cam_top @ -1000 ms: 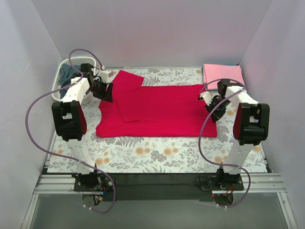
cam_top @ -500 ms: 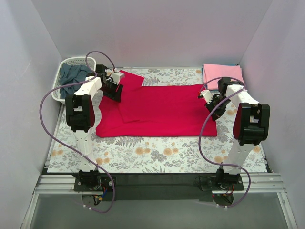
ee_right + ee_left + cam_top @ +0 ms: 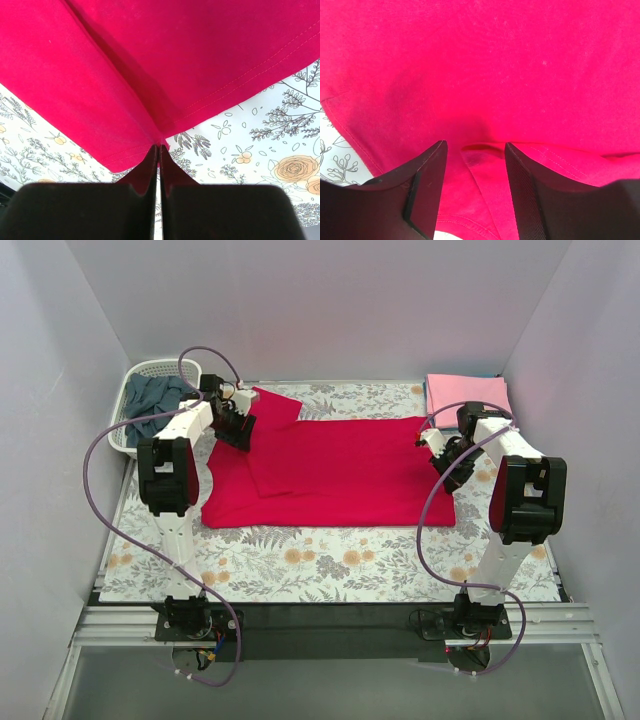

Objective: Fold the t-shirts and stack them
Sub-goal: Fold the tshirt

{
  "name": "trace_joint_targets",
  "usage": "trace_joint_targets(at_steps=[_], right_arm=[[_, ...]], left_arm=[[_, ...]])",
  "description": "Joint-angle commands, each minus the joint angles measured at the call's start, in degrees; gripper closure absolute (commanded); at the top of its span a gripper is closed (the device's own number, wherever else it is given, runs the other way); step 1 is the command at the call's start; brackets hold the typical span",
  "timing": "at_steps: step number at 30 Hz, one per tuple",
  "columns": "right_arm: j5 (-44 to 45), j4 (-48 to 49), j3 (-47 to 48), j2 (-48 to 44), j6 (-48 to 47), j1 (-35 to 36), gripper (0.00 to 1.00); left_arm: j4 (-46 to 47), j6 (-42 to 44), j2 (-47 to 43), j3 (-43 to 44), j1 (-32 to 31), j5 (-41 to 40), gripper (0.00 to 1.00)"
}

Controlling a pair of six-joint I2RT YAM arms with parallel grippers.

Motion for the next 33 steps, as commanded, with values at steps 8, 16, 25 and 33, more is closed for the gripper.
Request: trace_joint_targets(at_steps=[8, 16, 25, 33], right_arm=[[-0.78, -2.15, 2.58, 0.44, -1.54, -0.06, 0.99], [-0.51, -2.15, 2.85, 0.53, -1.71, -0.06, 0.99], [-0.16, -2.15, 2.93, -0.35, -2.07, -0.06, 0.99], [0.37, -2.15, 4.95, 0.00, -2.24, -0.06, 0.99]], left_arm=[[-0.77, -0.08, -0.06, 0.95, 0.00, -0.21, 0.63], [-0.77, 0.00, -2.69, 0.25, 0.00, -0.30, 1.00], [0.19, 0.62, -9.98, -3.00, 0.88, -1.35, 1.00], [-2.18, 0.62, -11.05, 1.74, 2.37, -0.38, 1.00]])
